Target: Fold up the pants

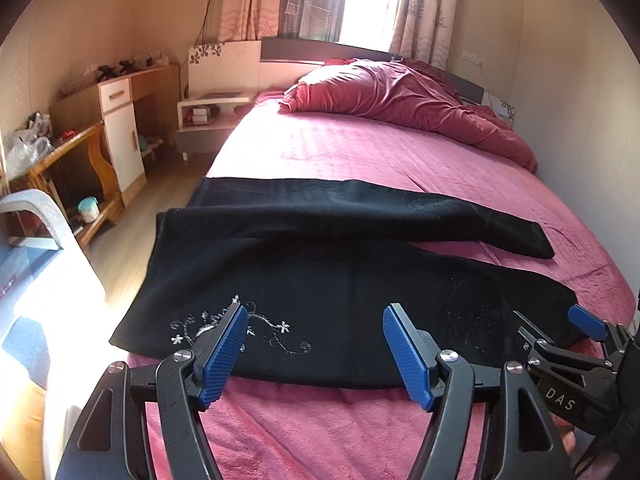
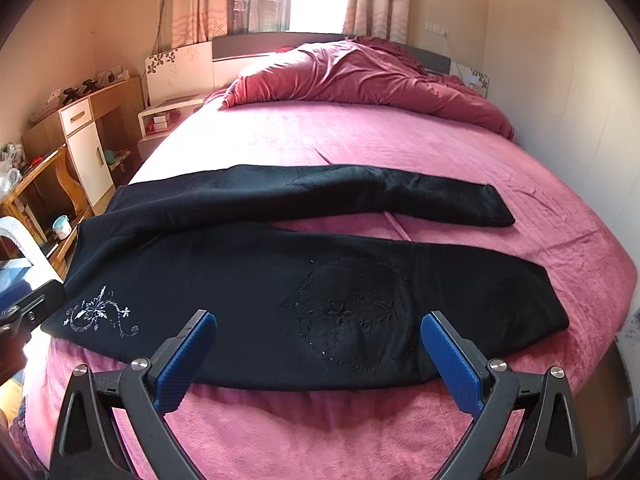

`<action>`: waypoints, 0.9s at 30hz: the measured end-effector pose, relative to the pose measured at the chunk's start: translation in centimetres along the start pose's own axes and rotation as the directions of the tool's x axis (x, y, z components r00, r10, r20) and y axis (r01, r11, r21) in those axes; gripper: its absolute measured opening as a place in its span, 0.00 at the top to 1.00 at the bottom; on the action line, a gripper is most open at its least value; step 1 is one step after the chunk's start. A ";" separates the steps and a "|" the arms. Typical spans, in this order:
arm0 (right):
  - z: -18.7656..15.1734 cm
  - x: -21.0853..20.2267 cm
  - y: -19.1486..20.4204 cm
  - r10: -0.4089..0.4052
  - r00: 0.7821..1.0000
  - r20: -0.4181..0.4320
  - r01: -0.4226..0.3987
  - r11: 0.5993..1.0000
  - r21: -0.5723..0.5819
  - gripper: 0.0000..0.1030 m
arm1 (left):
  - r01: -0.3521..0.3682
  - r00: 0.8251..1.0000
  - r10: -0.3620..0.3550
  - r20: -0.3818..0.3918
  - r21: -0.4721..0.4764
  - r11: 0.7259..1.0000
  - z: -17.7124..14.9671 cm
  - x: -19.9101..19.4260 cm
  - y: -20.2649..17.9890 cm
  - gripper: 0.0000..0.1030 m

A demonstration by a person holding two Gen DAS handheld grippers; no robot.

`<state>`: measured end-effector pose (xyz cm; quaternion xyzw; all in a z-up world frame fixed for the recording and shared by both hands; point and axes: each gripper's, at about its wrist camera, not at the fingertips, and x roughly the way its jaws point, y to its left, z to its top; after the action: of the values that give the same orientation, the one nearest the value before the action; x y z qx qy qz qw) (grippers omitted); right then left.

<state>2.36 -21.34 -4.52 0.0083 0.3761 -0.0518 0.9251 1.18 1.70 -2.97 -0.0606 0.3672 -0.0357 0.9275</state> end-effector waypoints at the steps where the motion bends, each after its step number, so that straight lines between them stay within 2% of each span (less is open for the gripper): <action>1: 0.0 0.4 -0.7 0.012 1.000 -0.015 -0.012 1.000 0.016 0.00 | 0.014 1.000 -0.014 -0.018 -0.016 1.000 0.0 0.4 0.5 0.30; 5: -0.1 2.0 -5.4 0.097 0.992 -0.076 -0.086 0.986 0.143 0.00 | 0.026 0.995 -0.033 -0.090 -0.074 0.997 0.1 2.4 2.8 0.30; 8: -0.9 3.3 -10.4 0.169 0.979 -0.110 -0.131 0.949 0.288 0.00 | 0.035 0.989 -0.056 -0.137 -0.150 0.988 0.0 3.8 5.5 0.30; 12: -3.2 4.7 -17.4 0.161 0.978 -0.130 -0.084 0.883 0.463 0.00 | 0.027 0.981 -0.074 -0.182 -0.248 0.968 -0.5 5.2 9.3 0.29; 14: -4.4 5.2 -20.6 0.132 0.983 -0.129 -0.043 0.843 0.537 0.00 | 0.018 0.977 -0.078 -0.197 -0.288 0.957 -1.1 5.7 11.0 0.08; 16: -5.7 6.0 -23.6 0.137 0.982 -0.133 -0.024 0.781 0.624 0.00 | 0.006 0.975 -0.080 -0.208 -0.332 0.943 -1.7 6.1 12.6 0.00; 17: -6.4 6.4 -24.9 0.135 0.981 -0.140 -0.008 0.747 0.665 0.01 | 0.008 0.972 -0.090 -0.217 -0.351 0.936 -2.1 6.3 13.3 0.00; 18: -6.8 6.9 -26.1 0.135 0.979 -0.153 0.010 0.718 0.696 0.04 | -0.003 0.968 -0.089 -0.235 -0.365 0.931 -2.5 6.6 14.0 0.00; 21: -7.9 8.3 -28.6 0.114 0.979 -0.169 0.053 0.658 0.751 0.23 | -0.037 0.957 -0.082 -0.278 -0.396 0.918 -3.7 7.4 15.7 0.00; 24: -8.3 9.5 -30.1 0.105 0.980 -0.168 0.070 0.611 0.788 0.33 | -0.062 0.947 -0.095 -0.305 -0.467 0.882 -4.8 8.0 17.4 0.07; 26: -8.0 10.1 -30.6 0.098 0.983 -0.158 0.068 0.604 0.794 0.33 | -0.092 0.941 -0.089 -0.326 -0.501 0.860 -5.2 8.5 18.4 0.29; 27: -7.7 10.5 -30.7 0.088 0.984 -0.157 0.072 0.608 0.791 0.33 | -0.104 0.941 -0.084 -0.329 -0.515 0.851 -5.4 8.7 18.9 0.32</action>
<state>1.38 -52.44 -16.60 0.4234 0.3963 -0.2076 0.7878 4.21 19.03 -15.38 -0.3024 0.5172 0.0610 0.7983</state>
